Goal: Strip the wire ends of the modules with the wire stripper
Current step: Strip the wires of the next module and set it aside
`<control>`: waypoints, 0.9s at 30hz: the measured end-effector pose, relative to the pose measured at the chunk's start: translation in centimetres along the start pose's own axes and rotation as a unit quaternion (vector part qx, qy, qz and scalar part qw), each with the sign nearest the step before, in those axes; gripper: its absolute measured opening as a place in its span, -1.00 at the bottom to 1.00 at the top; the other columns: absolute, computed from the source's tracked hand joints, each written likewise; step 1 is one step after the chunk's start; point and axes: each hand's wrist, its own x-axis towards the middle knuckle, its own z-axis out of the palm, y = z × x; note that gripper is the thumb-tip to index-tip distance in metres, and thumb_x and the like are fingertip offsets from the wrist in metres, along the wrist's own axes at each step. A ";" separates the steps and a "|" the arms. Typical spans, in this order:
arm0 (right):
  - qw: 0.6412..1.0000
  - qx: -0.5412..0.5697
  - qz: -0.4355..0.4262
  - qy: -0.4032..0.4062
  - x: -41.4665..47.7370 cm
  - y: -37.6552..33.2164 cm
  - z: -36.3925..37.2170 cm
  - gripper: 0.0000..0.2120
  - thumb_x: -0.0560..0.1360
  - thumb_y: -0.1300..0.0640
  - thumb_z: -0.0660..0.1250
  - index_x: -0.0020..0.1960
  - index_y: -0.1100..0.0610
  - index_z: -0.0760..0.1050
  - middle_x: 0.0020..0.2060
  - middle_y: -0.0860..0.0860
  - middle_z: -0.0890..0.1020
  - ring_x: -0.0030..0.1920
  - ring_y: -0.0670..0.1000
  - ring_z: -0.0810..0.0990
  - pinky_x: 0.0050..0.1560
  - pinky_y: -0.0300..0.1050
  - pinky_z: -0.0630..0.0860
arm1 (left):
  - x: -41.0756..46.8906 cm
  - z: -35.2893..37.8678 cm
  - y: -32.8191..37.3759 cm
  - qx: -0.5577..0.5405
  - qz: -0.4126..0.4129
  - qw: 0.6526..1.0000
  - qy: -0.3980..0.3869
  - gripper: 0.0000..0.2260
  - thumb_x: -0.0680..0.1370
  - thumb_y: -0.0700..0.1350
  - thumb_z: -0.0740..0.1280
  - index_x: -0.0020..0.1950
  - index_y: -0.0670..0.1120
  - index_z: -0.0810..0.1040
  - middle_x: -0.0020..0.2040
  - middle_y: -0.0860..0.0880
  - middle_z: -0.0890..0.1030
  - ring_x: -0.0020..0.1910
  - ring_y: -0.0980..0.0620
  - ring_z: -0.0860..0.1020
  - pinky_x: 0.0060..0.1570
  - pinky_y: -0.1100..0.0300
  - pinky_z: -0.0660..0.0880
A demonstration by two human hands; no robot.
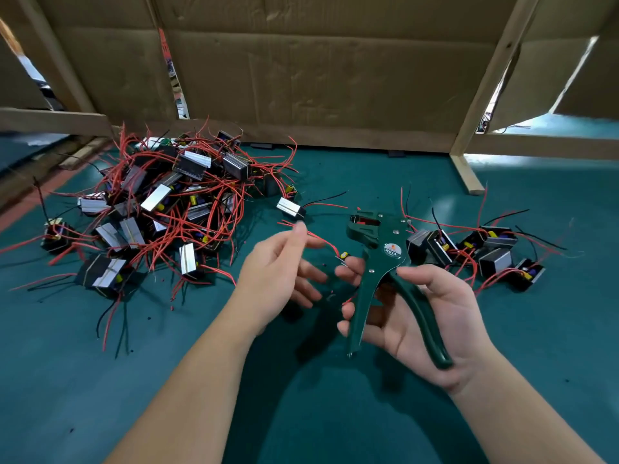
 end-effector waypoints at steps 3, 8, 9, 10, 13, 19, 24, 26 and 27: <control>0.998 -0.004 0.023 -0.051 -0.2 0.2 0.1 -0.33 0.14 0.12 0.50 0.22 0.33 0.53 0.09 0.24 0.59 -0.23 0.23 0.61 -0.14 0.17 0.59 | -0.1 0.1 -0.5 -0.077 -0.055 0.991 -0.094 -0.78 0.64 0.06 0.12 0.24 0.15 0.45 -0.28 -0.04 0.66 -0.37 0.03 0.60 -0.46 0.24 0.49; 0.991 -0.031 0.043 -0.119 -0.6 0.8 0.7 -0.35 0.20 0.09 0.50 0.24 0.31 0.51 0.21 0.22 0.55 -0.22 0.22 0.60 -0.12 0.20 0.57 | 0.4 1.4 0.4 -0.276 -0.032 0.957 -0.079 -0.90 0.58 -0.23 0.22 0.04 -0.13 0.50 -0.31 -0.04 0.62 -0.50 0.13 0.48 -0.51 0.33 0.43; 0.992 -0.029 0.046 -0.117 -0.6 0.8 0.7 -0.33 0.19 0.09 0.51 0.24 0.31 0.51 0.24 0.22 0.53 -0.22 0.23 0.60 -0.12 0.20 0.57 | 0.8 1.2 0.9 -0.237 -0.025 0.971 -0.035 -0.90 0.58 -0.24 0.23 0.01 -0.12 0.52 -0.32 -0.05 0.62 -0.51 0.11 0.50 -0.52 0.32 0.45; 0.993 -0.024 0.049 -0.108 -0.6 0.8 0.8 -0.29 0.16 0.09 0.53 0.25 0.32 0.50 0.27 0.23 0.51 -0.23 0.24 0.60 -0.13 0.20 0.58 | 1.5 0.7 1.5 -0.175 -0.010 0.984 0.008 -0.89 0.59 -0.25 0.24 0.00 -0.08 0.54 -0.31 -0.04 0.62 -0.50 0.12 0.53 -0.49 0.31 0.49; 0.995 -0.016 0.047 -0.088 -0.6 0.7 0.8 -0.25 0.10 0.10 0.56 0.25 0.32 0.51 0.30 0.27 0.47 -0.23 0.25 0.60 -0.15 0.18 0.58 | 4.0 -1.4 4.5 0.023 0.065 0.994 0.087 -0.86 0.61 -0.20 0.26 0.10 -0.05 0.56 -0.22 -0.01 0.62 -0.47 0.18 0.54 -0.44 0.34 0.50; 0.996 -0.009 0.030 -0.085 -0.6 0.3 0.6 -0.26 0.13 0.10 0.53 0.28 0.30 0.49 0.32 0.30 0.44 -0.21 0.25 0.61 -0.12 0.19 0.58 | 11.1 -5.3 10.0 0.107 0.041 0.990 0.078 -0.35 0.64 -0.30 0.07 0.54 0.18 -0.20 0.45 -0.25 0.28 -0.08 -0.04 0.66 -0.28 0.22 0.54; 0.997 -0.001 0.023 -0.078 -0.6 0.2 0.4 -0.26 0.13 0.10 0.53 0.28 0.29 0.49 0.31 0.29 0.46 -0.20 0.25 0.62 -0.11 0.18 0.58 | 13.0 -5.5 8.9 0.117 0.000 0.993 0.011 -0.15 0.60 -0.43 0.11 0.47 0.24 -0.39 0.54 -0.28 -0.02 0.19 0.00 0.54 0.08 0.21 0.54; 0.997 0.004 0.020 -0.078 -0.5 0.2 0.4 -0.28 0.14 0.10 0.53 0.27 0.28 0.50 0.31 0.29 0.46 -0.20 0.25 0.62 -0.10 0.18 0.58 | 13.7 -5.4 8.7 0.007 -0.007 0.997 0.074 -0.12 0.56 -0.47 0.16 0.50 0.17 -0.36 0.53 -0.24 0.08 0.17 0.05 0.53 0.11 0.22 0.53; 0.997 0.008 0.018 -0.078 -0.5 0.1 0.4 -0.28 0.14 0.11 0.53 0.26 0.28 0.50 0.31 0.28 0.47 -0.20 0.25 0.62 -0.10 0.18 0.58 | 14.0 -5.4 8.7 -0.056 -0.006 0.995 0.088 -0.13 0.53 -0.50 0.14 0.52 0.13 -0.32 0.52 -0.24 0.13 0.23 0.03 0.49 0.16 0.19 0.50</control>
